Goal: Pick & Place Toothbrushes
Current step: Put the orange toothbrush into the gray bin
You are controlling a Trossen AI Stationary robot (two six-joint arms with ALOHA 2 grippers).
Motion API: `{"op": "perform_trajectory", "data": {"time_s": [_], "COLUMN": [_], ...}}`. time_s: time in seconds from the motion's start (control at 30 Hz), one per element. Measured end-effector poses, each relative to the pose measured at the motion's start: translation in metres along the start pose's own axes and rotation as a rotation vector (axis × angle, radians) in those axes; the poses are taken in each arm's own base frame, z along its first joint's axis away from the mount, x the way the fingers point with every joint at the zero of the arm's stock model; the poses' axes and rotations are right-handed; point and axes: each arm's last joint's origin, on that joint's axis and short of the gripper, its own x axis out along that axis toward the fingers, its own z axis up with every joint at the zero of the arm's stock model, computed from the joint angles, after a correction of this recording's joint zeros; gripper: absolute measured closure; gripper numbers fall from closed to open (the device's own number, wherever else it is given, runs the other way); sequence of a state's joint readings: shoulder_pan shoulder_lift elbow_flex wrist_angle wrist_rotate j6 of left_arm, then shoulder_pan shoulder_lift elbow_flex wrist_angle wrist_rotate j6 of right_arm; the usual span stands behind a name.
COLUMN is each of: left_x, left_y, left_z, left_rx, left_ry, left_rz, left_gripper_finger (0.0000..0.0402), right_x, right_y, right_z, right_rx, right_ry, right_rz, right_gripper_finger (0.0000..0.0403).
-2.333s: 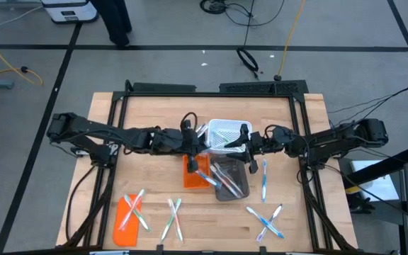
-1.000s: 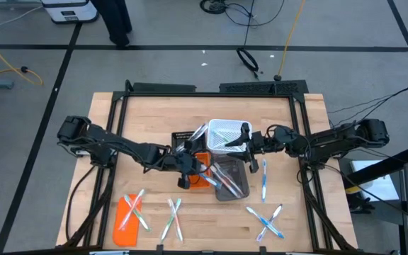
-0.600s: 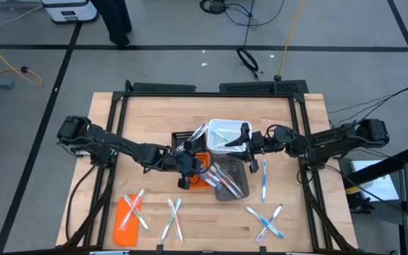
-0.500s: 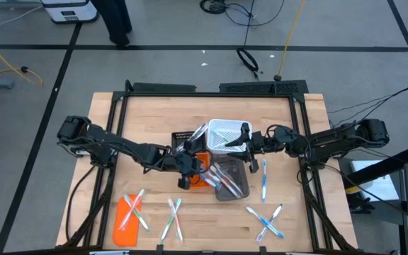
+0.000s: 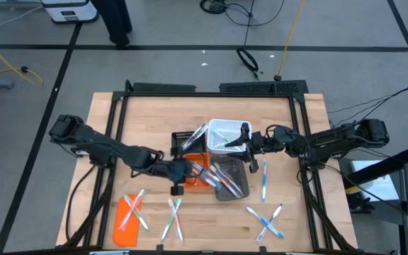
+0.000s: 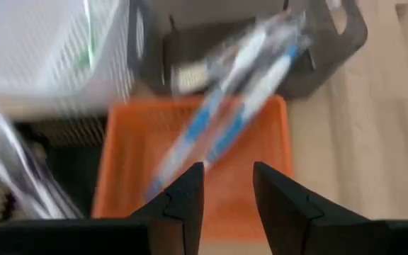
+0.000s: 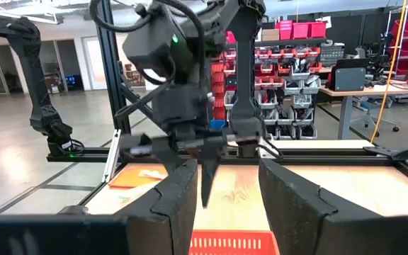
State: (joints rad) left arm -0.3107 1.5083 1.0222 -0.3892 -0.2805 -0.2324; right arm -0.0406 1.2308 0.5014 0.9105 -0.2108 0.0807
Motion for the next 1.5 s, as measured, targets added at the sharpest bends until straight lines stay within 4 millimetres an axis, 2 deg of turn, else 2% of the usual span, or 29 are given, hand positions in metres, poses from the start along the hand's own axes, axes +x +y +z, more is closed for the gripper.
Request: {"op": "perform_trajectory", "data": {"time_s": [0.3,0.73,1.23,1.5], "left_x": [-0.016,-0.041,-0.063,-0.053], "left_y": [-0.017,-0.039,-0.073,-0.081], "left_z": [-0.038,-0.072,-0.093,-0.107], "left_rx": [-0.377,-0.838,-1.028,-1.026], "left_ry": [0.359,0.659,0.692,0.748], "left_rz": [0.013,0.215,0.288,0.351], "left_gripper_finger": [0.0277,0.0277,0.0277,0.0277], "right_x": [0.000,0.000,0.000,0.000], "right_y": [0.000,0.000,0.000,0.000], "right_z": [-0.001,-0.001,-0.001,-0.001], "right_rx": [-0.016,-0.016,-0.020,-0.020], "right_ry": [0.010,0.010,0.011,0.011], "right_rz": [0.000,0.000,0.000,0.000], "right_gripper_finger": [0.0259,0.0259,0.0257,0.0259]}}
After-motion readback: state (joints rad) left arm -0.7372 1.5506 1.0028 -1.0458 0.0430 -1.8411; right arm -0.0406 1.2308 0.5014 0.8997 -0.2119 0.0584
